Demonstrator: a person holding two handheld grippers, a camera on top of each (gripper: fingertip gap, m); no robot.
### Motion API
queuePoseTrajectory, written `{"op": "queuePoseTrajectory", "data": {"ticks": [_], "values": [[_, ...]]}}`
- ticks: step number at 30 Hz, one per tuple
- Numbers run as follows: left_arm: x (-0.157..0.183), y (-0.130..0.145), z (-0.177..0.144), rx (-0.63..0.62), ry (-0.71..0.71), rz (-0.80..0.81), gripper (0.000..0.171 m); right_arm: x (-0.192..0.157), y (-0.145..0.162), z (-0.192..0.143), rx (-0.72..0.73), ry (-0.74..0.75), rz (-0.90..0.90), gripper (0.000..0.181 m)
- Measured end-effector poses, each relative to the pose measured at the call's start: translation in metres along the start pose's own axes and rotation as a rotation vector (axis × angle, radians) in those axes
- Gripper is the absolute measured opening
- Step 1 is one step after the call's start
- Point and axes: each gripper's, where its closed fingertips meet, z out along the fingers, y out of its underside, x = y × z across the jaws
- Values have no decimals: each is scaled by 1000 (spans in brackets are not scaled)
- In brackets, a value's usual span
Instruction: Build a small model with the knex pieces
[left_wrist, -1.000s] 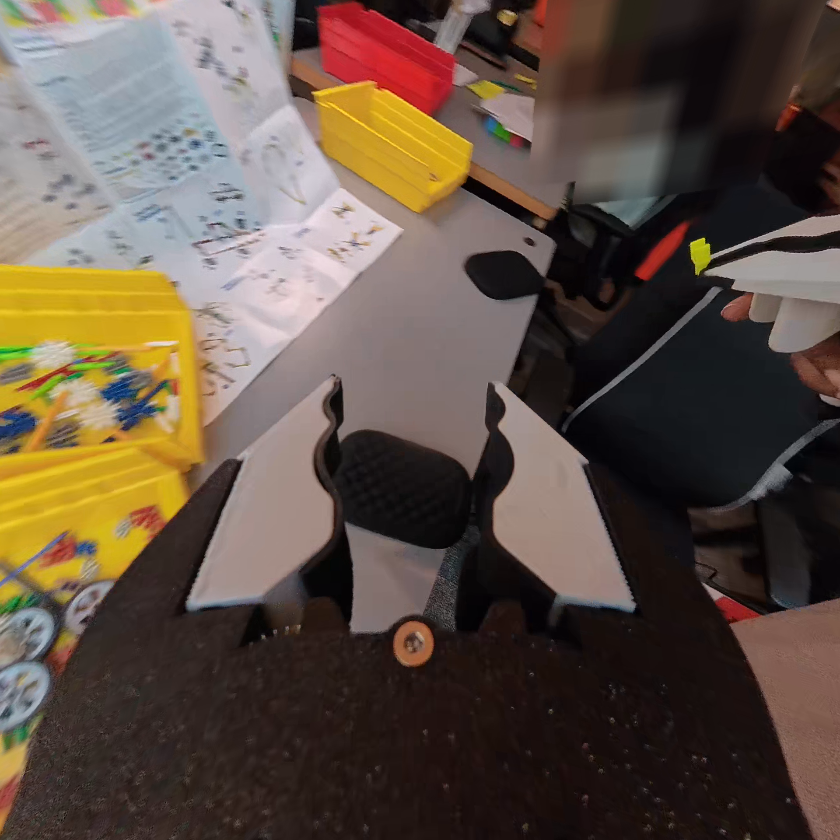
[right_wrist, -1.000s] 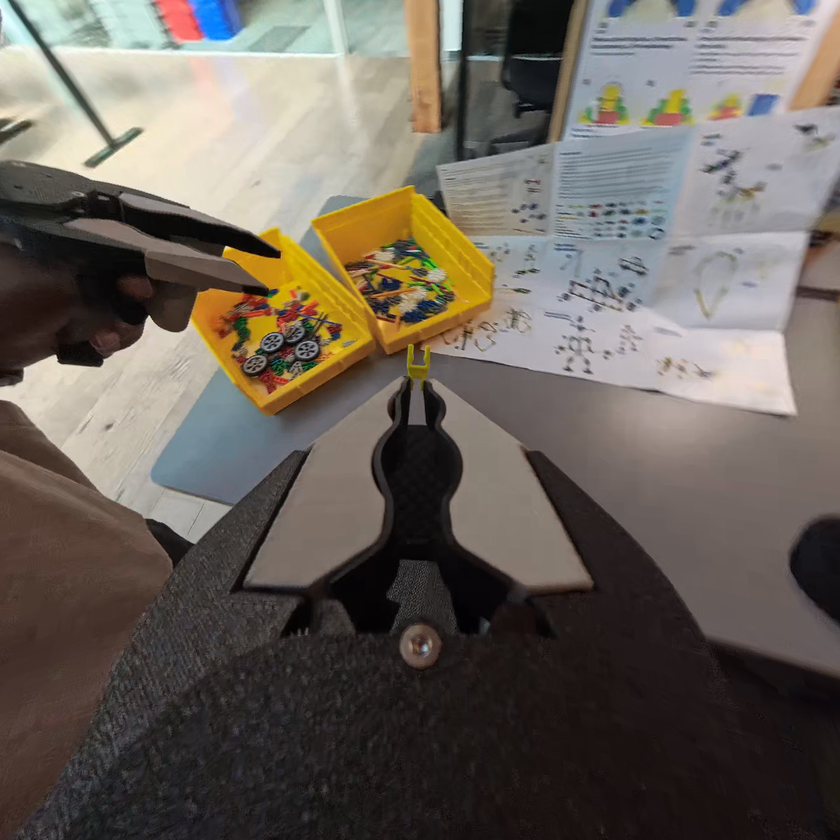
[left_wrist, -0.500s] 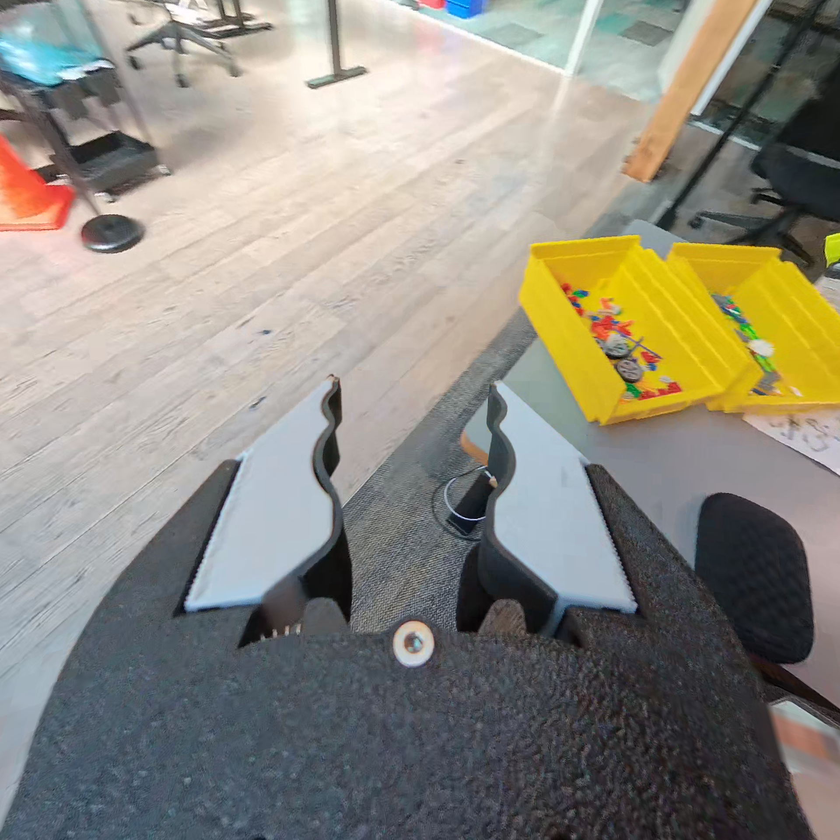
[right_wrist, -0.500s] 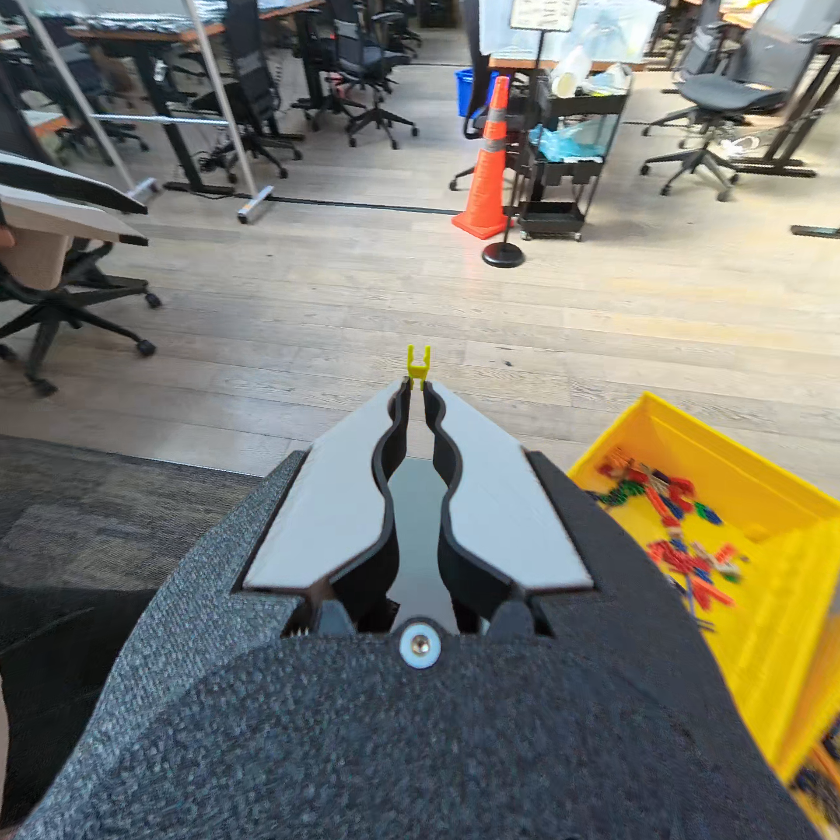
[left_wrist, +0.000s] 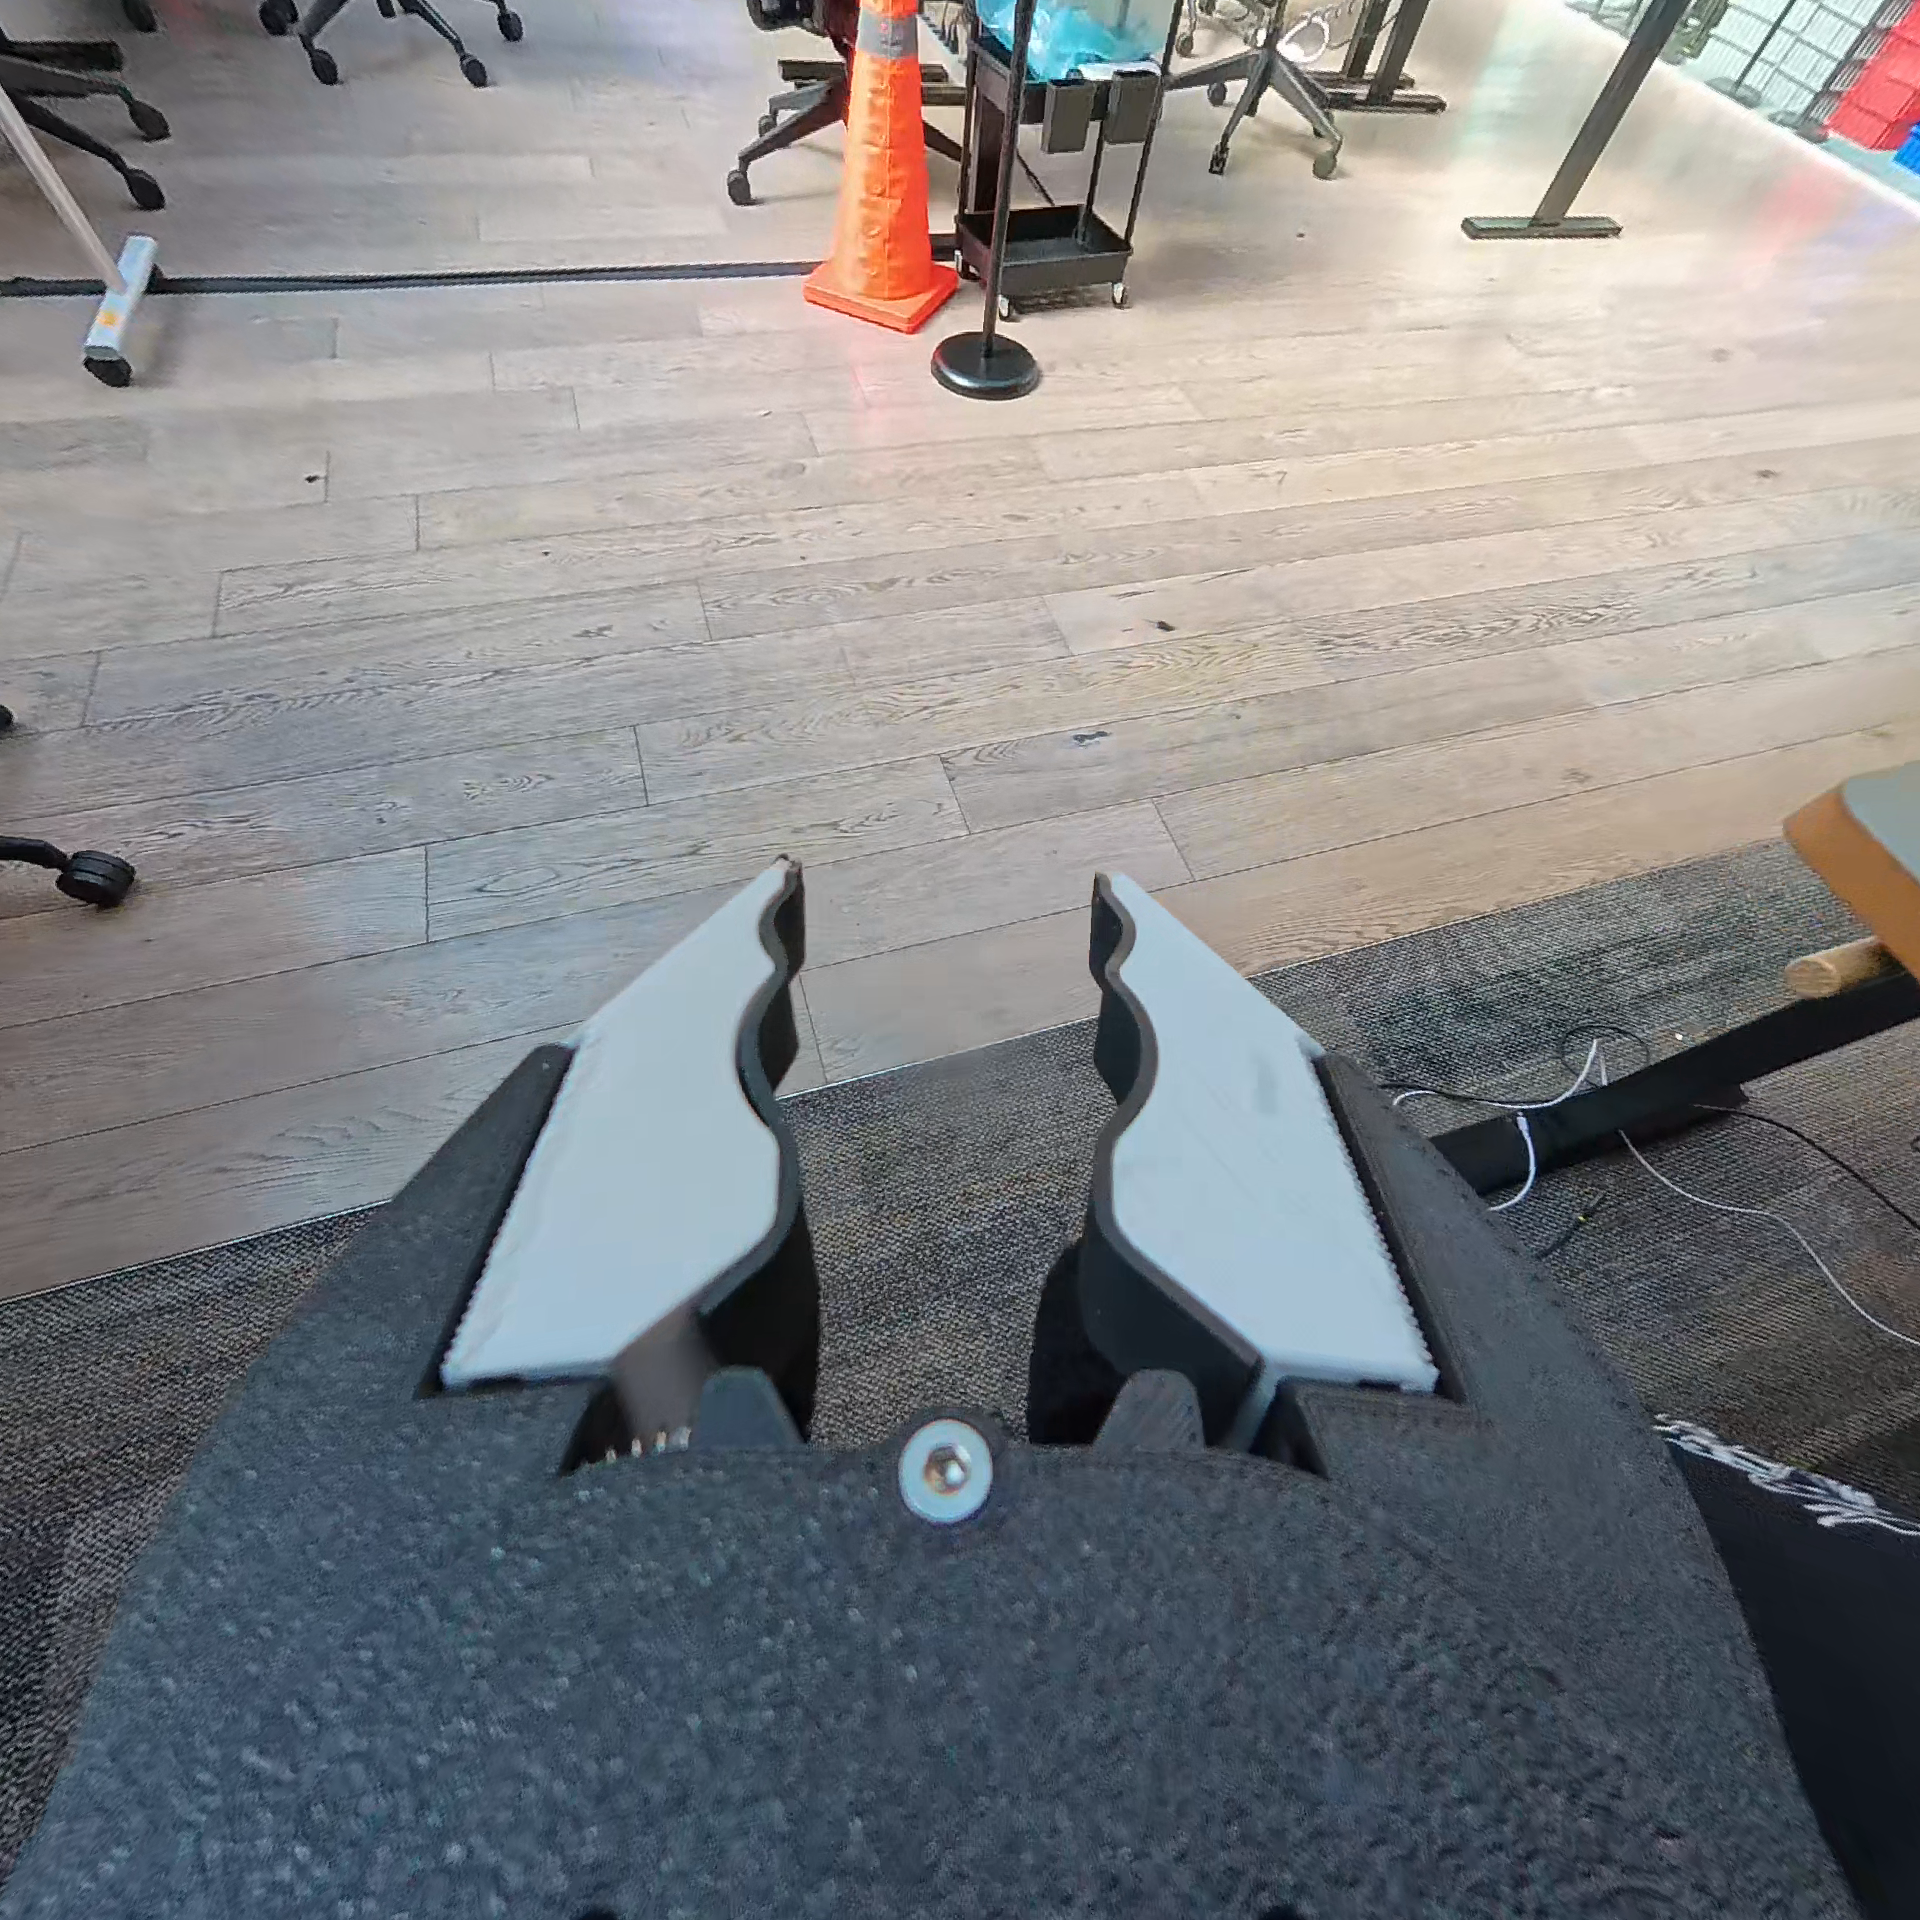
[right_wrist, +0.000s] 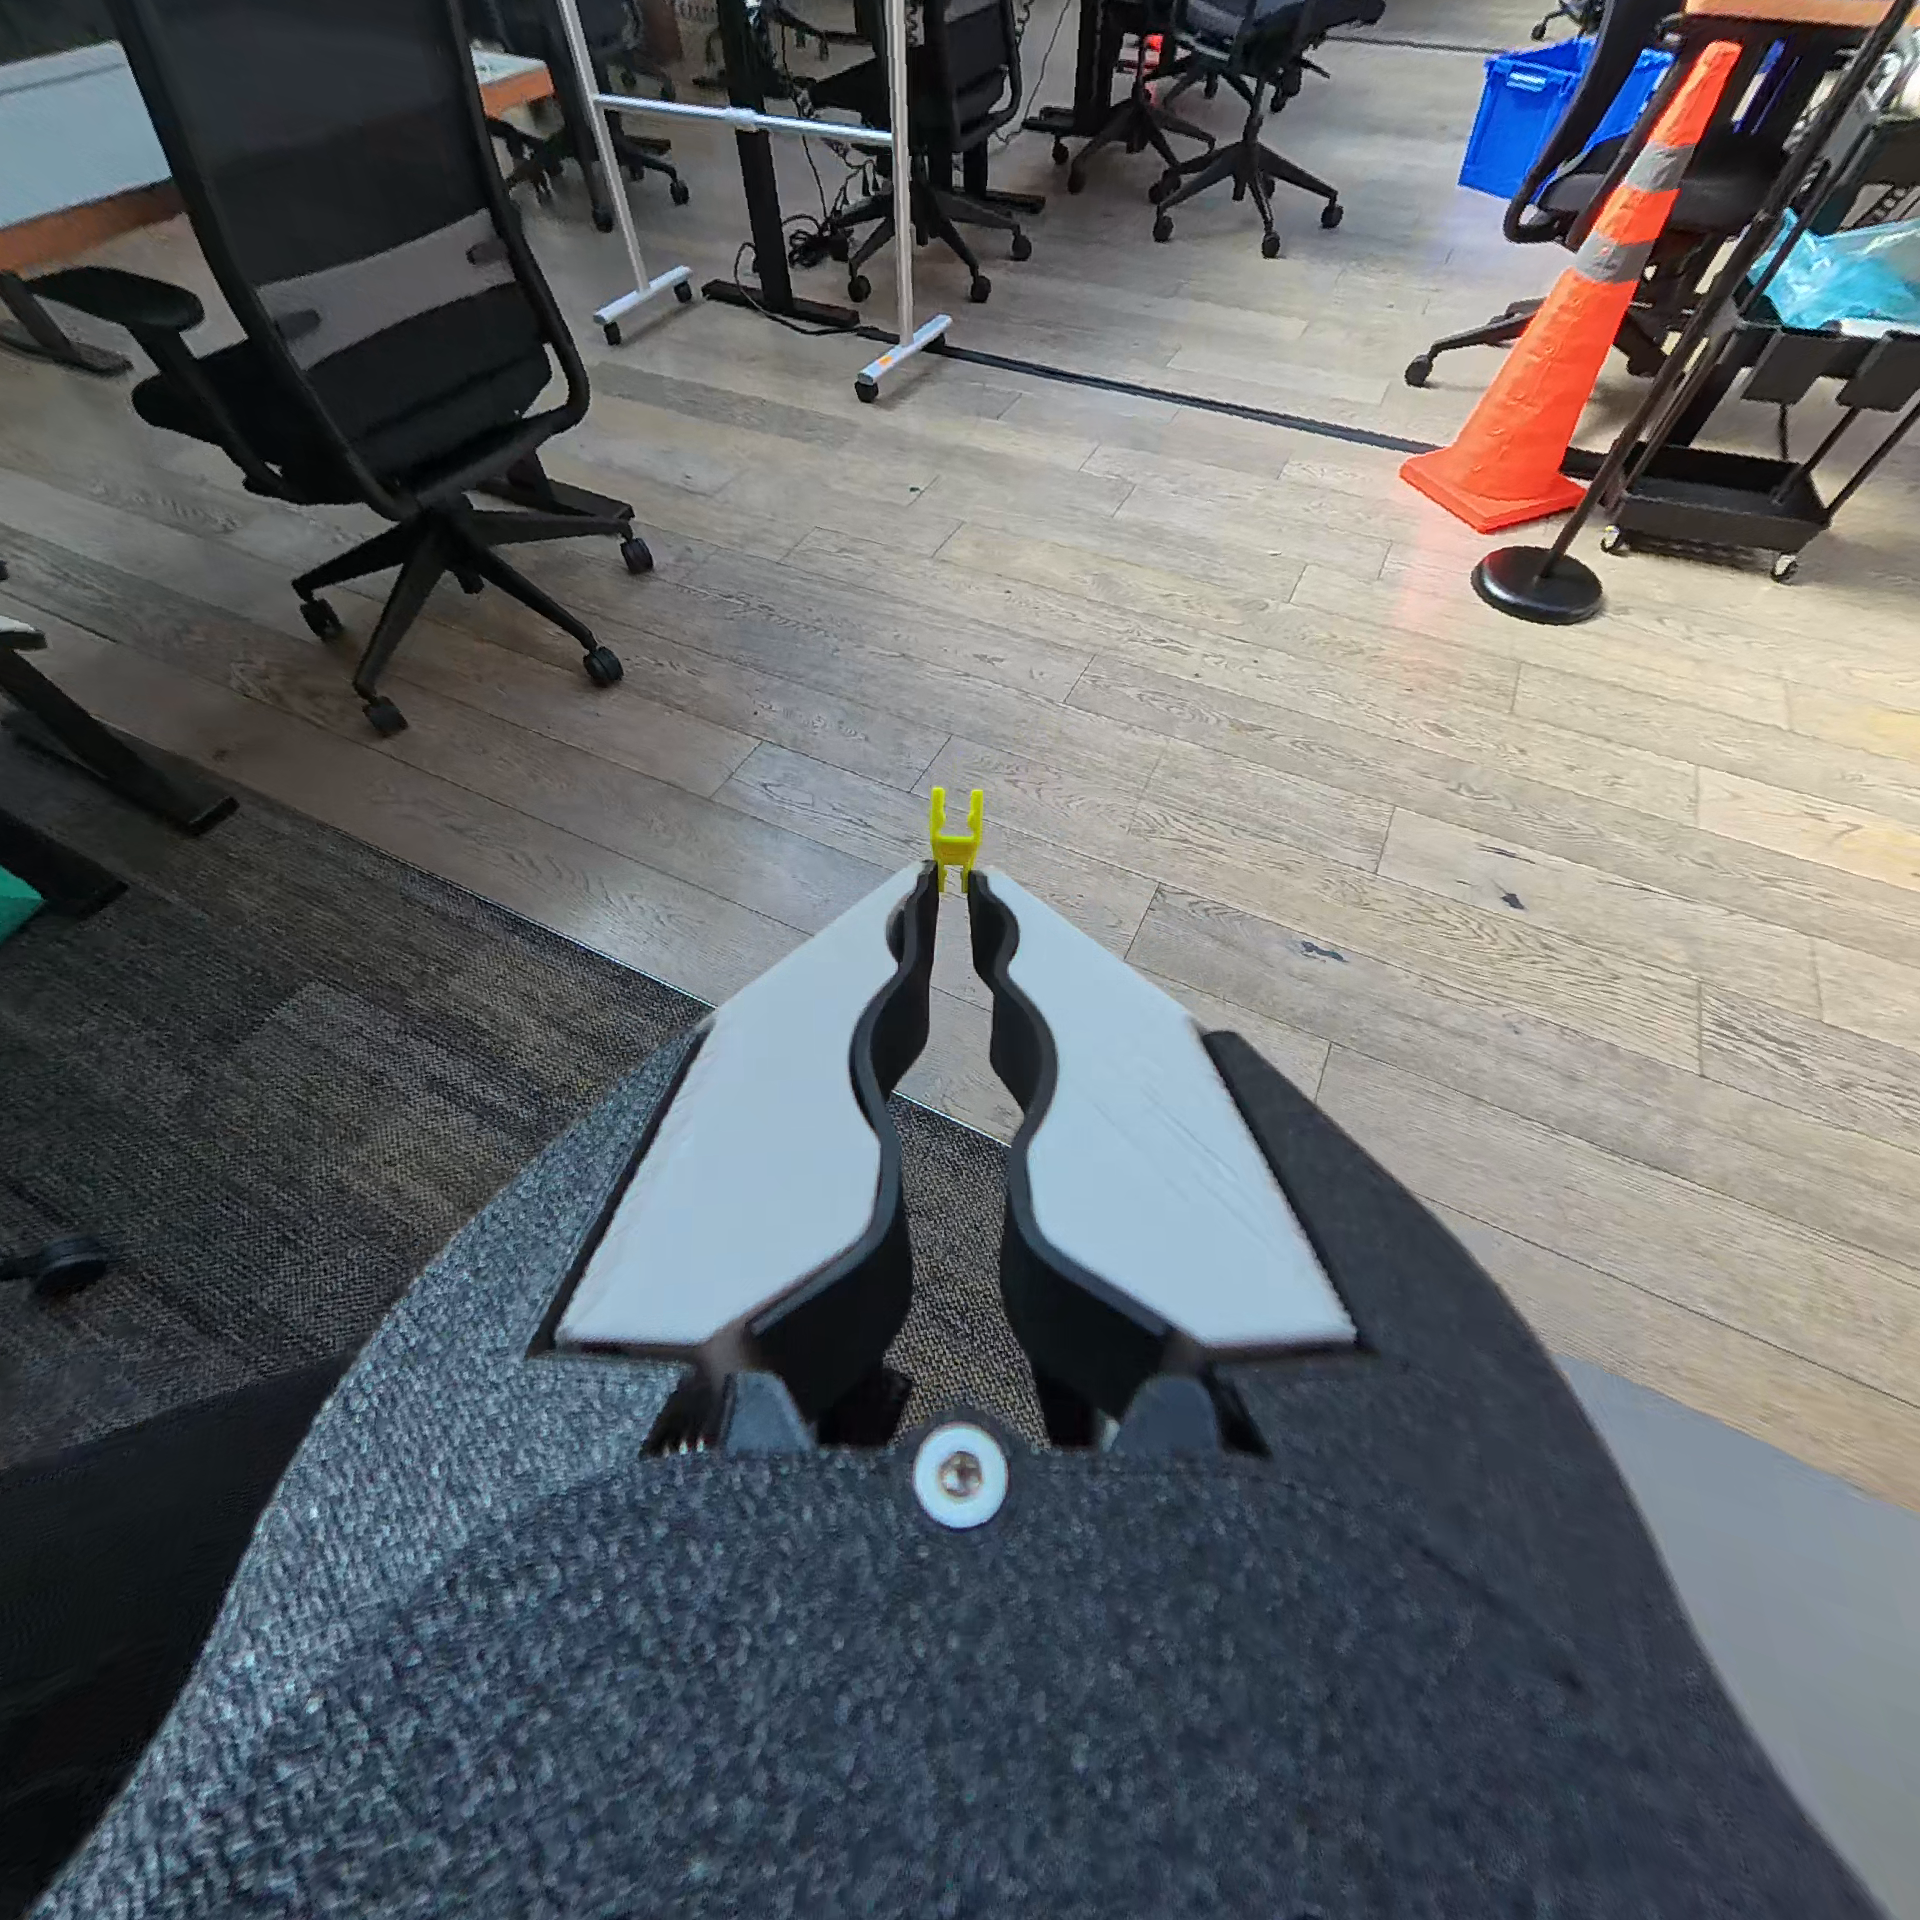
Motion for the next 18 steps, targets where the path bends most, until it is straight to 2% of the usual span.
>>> {"op": "queuePoseTrajectory", "data": {"ticks": [3, 5, 8, 10, 12, 14, 18], "values": [[-20, 50, 14, 52, -10, 36, 55, -14, 49, 0, 4, 19, -35, 4], [-27, 88, 25, 61, -29, 76, 55, -21, 81, -12, 23, 30, -46, 4], [-23, 130, 33, 102, -35, 121, 55, -28, 125, -51, 51, 50, -94, 4], [-5, 147, 28, 146, 4, 135, 54, -33, 149, -88, 88, 60, -92, 4], [27, 157, 10, 204, 82, 155, 54, -43, 168, -132, 146, 82, -79, 4], [66, 167, -20, 230, 167, 174, 53, -56, 185, -177, 197, 137, -94, 4], [142, 180, -111, 200, 304, 166, 53, -96, 203, -256, 196, 168, -45, 4]]}}
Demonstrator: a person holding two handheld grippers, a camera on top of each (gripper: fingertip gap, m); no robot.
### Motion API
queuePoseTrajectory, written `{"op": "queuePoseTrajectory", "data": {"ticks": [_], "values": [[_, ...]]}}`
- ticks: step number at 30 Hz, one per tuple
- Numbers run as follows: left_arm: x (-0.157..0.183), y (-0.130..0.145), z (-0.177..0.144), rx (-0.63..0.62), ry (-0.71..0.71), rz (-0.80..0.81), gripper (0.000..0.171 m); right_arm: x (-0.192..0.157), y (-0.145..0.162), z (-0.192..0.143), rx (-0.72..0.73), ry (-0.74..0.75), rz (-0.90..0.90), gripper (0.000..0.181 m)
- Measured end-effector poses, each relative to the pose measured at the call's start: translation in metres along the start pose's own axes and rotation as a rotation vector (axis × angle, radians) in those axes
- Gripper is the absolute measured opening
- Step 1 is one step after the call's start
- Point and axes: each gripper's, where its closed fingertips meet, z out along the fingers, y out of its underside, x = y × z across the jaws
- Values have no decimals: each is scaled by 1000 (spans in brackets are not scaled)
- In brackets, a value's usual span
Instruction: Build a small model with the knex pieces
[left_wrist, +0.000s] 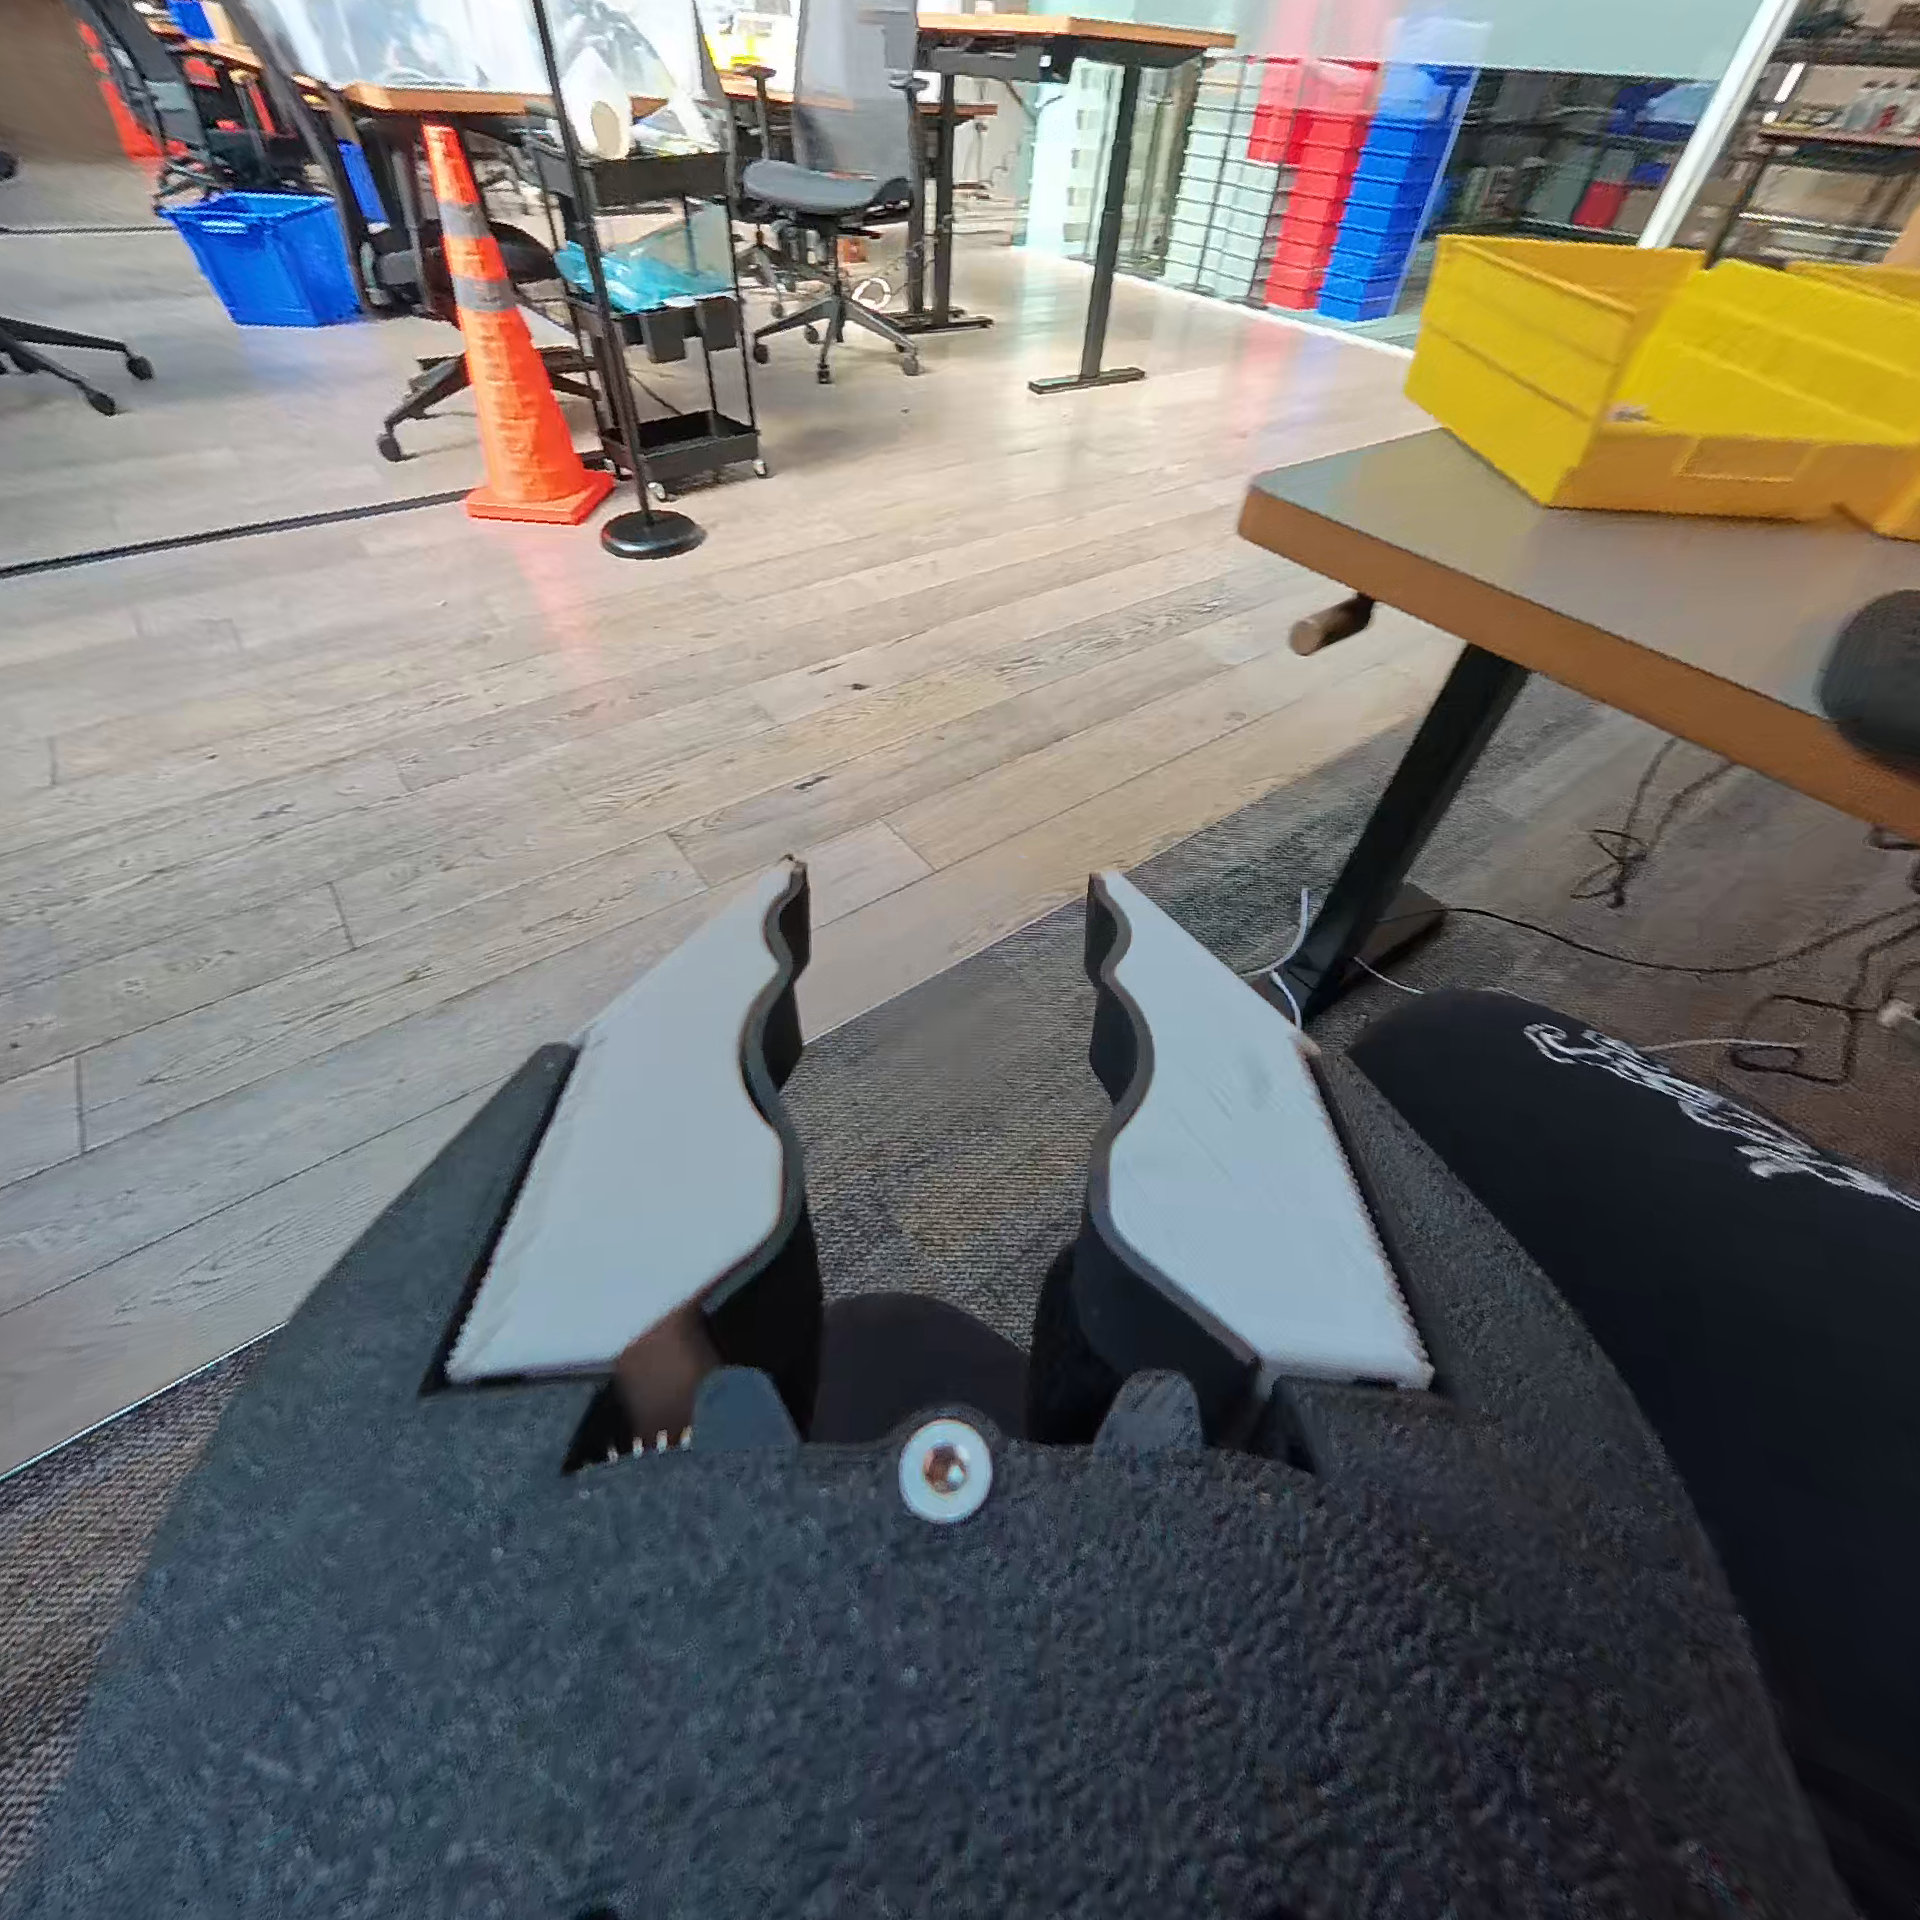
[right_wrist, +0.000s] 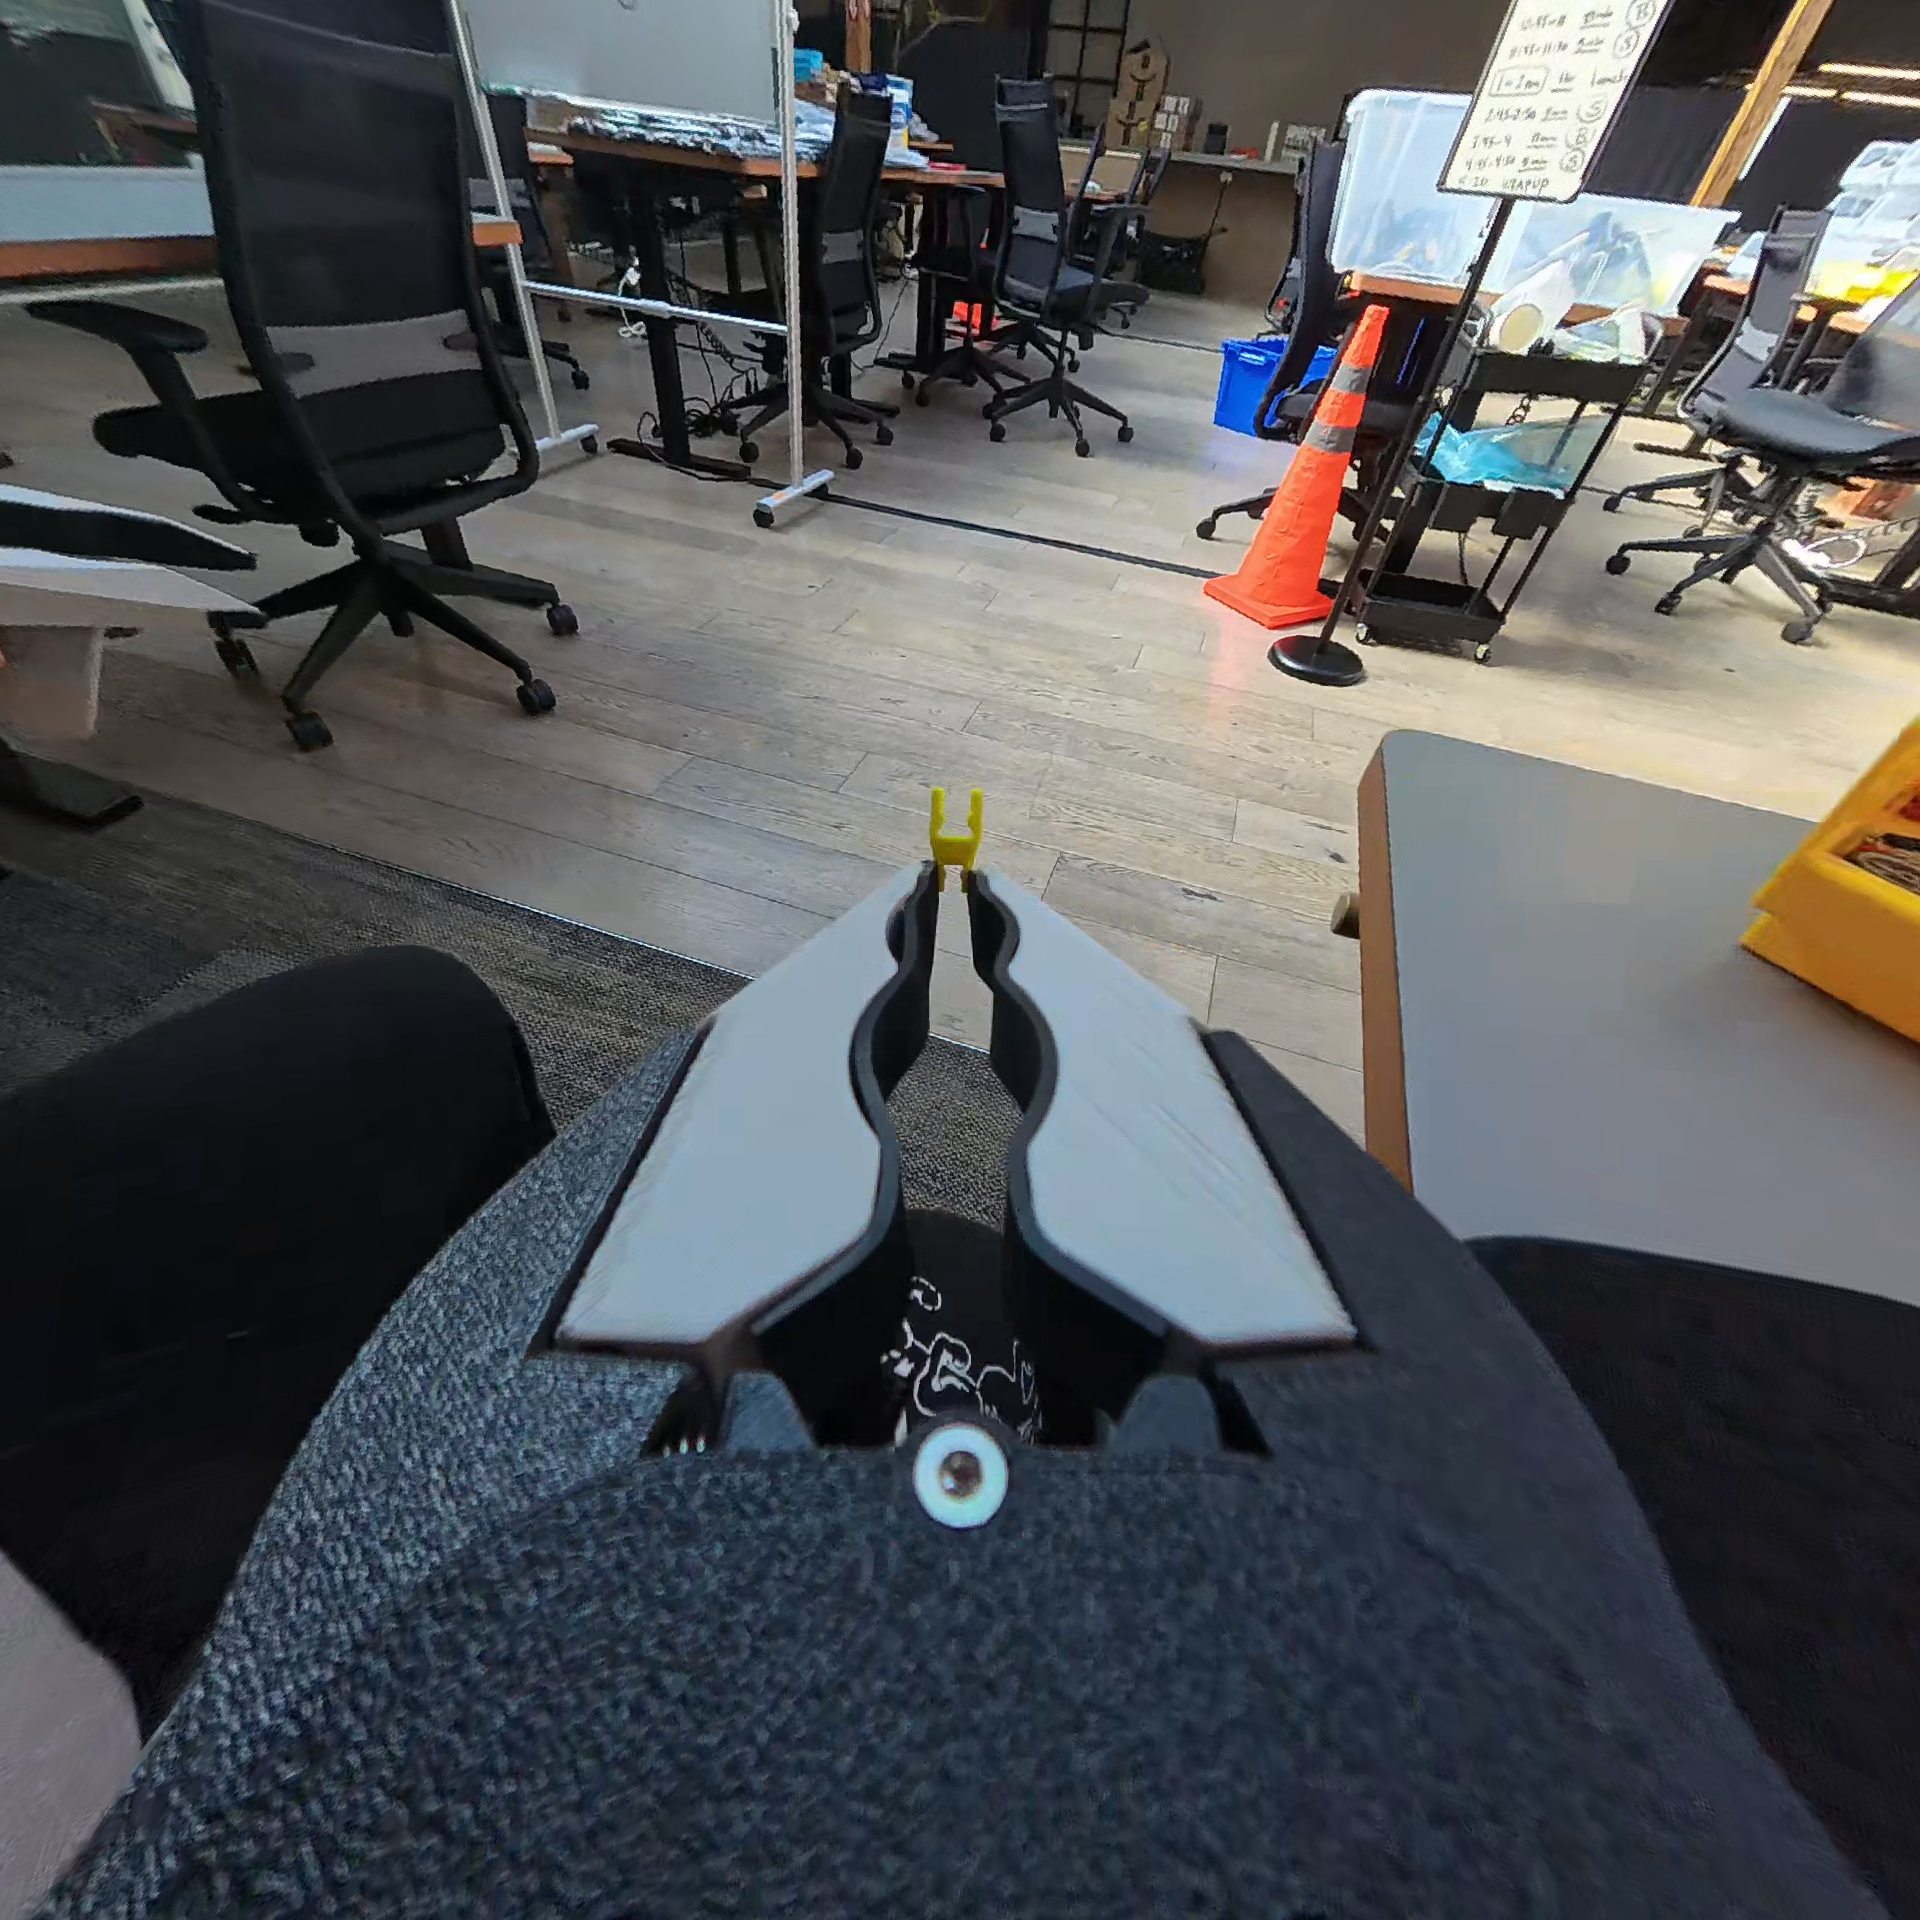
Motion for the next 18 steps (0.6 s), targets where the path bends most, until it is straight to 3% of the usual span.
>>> {"op": "queuePoseTrajectory", "data": {"ticks": [3, 7, 11, 18], "values": [[64, -17, -34, 45, 79, 115, 53, 0, -5, -46, 67, 48, 11, 4], [137, -45, -46, 131, 170, 177, 54, 23, -2, -104, 124, 219, 6, 4], [209, -59, -37, 165, 320, 208, 55, 45, 9, -174, 107, 392, -19, 4], [327, -46, -3, 150, 671, 206, 55, 59, 43, -315, 7, 789, 23, 4]]}}
